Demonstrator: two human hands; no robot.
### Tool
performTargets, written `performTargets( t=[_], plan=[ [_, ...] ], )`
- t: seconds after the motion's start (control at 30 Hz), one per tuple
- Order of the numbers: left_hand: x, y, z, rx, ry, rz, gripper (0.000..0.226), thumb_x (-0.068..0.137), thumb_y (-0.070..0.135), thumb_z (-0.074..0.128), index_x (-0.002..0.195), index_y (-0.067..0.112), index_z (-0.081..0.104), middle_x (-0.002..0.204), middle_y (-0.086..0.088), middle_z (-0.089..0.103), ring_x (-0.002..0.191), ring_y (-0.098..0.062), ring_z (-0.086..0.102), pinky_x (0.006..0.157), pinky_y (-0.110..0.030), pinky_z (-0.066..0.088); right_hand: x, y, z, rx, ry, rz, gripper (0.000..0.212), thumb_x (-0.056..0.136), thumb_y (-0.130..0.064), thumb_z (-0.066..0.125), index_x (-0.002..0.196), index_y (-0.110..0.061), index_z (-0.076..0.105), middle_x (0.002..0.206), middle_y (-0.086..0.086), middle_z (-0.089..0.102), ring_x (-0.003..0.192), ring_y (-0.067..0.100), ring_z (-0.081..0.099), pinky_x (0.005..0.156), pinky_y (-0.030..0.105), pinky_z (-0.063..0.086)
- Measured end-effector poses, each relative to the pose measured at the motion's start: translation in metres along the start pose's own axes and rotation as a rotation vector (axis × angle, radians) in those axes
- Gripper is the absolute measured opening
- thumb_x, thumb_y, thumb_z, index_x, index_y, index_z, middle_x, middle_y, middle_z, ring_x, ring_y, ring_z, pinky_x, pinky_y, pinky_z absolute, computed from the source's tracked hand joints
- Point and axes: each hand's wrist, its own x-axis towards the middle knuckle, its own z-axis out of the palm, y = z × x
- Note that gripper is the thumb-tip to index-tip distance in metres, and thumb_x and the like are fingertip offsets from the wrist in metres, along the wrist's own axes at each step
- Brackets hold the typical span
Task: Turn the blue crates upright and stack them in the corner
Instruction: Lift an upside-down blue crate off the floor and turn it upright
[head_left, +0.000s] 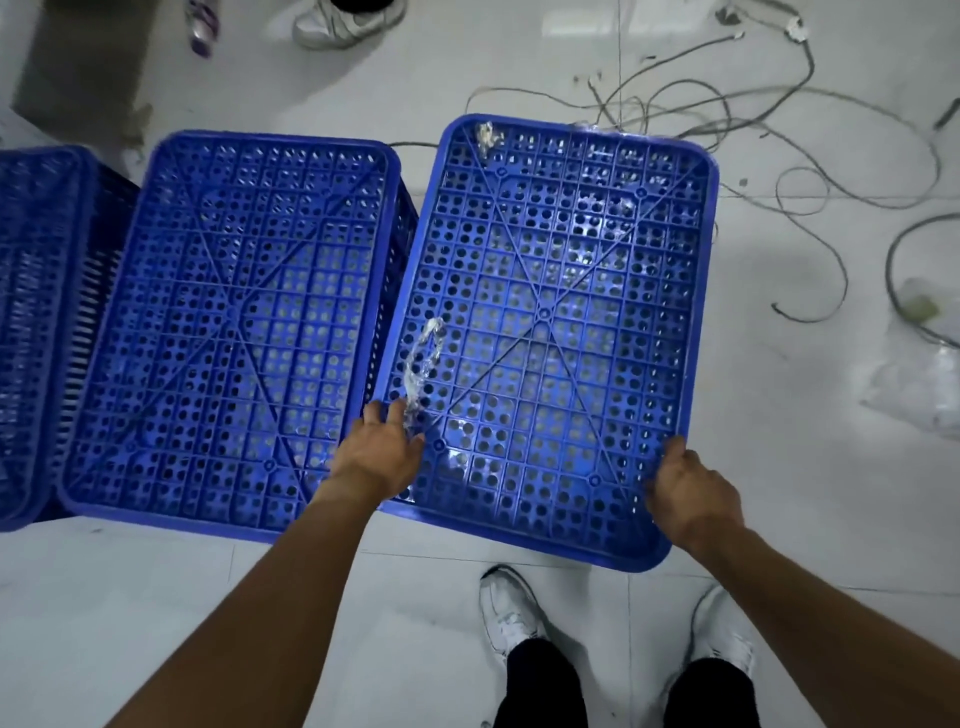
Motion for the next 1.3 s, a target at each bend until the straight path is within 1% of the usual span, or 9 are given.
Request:
performTargets(
  t=[0.2,0.33,0.53,0.63,0.77,0.93,1.03,1.13,1.3],
  plan=[
    [0.003,0.009,0.002,-0.001,0.071,-0.023,0.065,0.101,0.046,0.040,0.155,0.017,0.019,0.162,-0.013,0.013,0.140,-0.039,0.033,0.108,-0.048,0.037,0.006,0.004,0.003,0.005,0.008,0.007,0.061,0.096,-0.027,0.055,0.143,-0.004,0.025,0.130,0.015,0.053,0.107,0.033,0.062,0.078,0.036,0.047],
    [0.008,0.012,0.001,-0.115,0.079,-0.072,0.060,0.100,0.047,0.044,0.152,0.021,0.027,0.163,-0.012,0.007,0.132,-0.041,0.044,0.102,-0.047,0.041,0.012,0.008,0.006,0.062,0.049,0.036,0.053,0.094,-0.021,0.054,0.138,-0.002,0.030,0.120,0.014,0.056,0.099,0.033,0.064,0.068,0.033,0.042],
    [0.012,0.012,0.003,-0.332,0.168,-0.151,0.045,0.098,0.045,0.051,0.136,0.023,0.039,0.138,-0.020,0.040,0.102,-0.041,0.059,0.090,-0.046,0.049,0.012,0.014,0.011,0.273,0.135,0.148,0.048,0.095,-0.020,0.055,0.131,0.001,0.032,0.117,0.020,0.055,0.098,0.042,0.061,0.067,0.036,0.039],
    [0.013,0.010,0.002,-0.425,0.211,-0.199,0.052,0.095,0.042,0.059,0.133,0.015,0.036,0.133,-0.019,0.045,0.104,-0.041,0.058,0.082,-0.048,0.050,0.017,0.014,0.014,0.331,0.079,0.138,0.047,0.097,-0.024,0.053,0.131,0.000,0.033,0.121,0.022,0.057,0.104,0.044,0.059,0.076,0.041,0.044],
    [0.018,0.006,-0.001,-0.467,0.183,-0.261,0.061,0.091,0.037,0.067,0.134,0.012,0.034,0.133,-0.018,0.047,0.107,-0.041,0.059,0.087,-0.053,0.053,0.023,0.014,0.012,0.403,-0.014,0.187,0.055,0.096,-0.025,0.055,0.137,0.003,0.031,0.128,0.026,0.054,0.116,0.045,0.054,0.091,0.045,0.046],
    [0.031,0.009,0.008,-0.408,-0.035,-0.274,0.083,0.080,0.033,0.074,0.148,0.018,0.028,0.140,-0.018,0.046,0.113,-0.040,0.057,0.092,-0.051,0.054,0.025,0.043,0.006,0.396,-0.032,0.208,0.054,0.094,-0.025,0.058,0.132,0.003,0.032,0.130,0.024,0.053,0.117,0.045,0.054,0.091,0.045,0.046],
    [0.020,0.024,0.023,-0.421,-0.061,-0.254,0.092,0.079,0.039,0.075,0.151,0.021,0.021,0.143,-0.020,0.045,0.117,-0.040,0.056,0.095,-0.052,0.053,0.026,0.071,-0.004,0.376,-0.043,0.207,0.053,0.093,-0.027,0.061,0.128,0.002,0.035,0.127,0.024,0.055,0.115,0.044,0.055,0.090,0.045,0.046],
    [0.009,0.043,0.033,-0.421,-0.040,-0.207,0.093,0.080,0.043,0.074,0.152,0.018,0.021,0.149,-0.019,0.039,0.122,-0.040,0.054,0.098,-0.052,0.051,0.026,0.096,-0.010,0.370,-0.055,0.208,0.051,0.094,-0.026,0.059,0.128,0.003,0.035,0.127,0.026,0.055,0.115,0.045,0.055,0.091,0.045,0.046],
    [-0.007,0.084,0.034,-0.370,-0.021,-0.164,0.078,0.087,0.035,0.071,0.147,0.011,0.027,0.144,-0.021,0.040,0.123,-0.042,0.050,0.102,-0.051,0.046,0.022,0.132,-0.009,0.377,-0.047,0.233,0.050,0.094,-0.026,0.060,0.127,0.004,0.035,0.128,0.028,0.055,0.116,0.046,0.055,0.091,0.046,0.045]
  ],
)
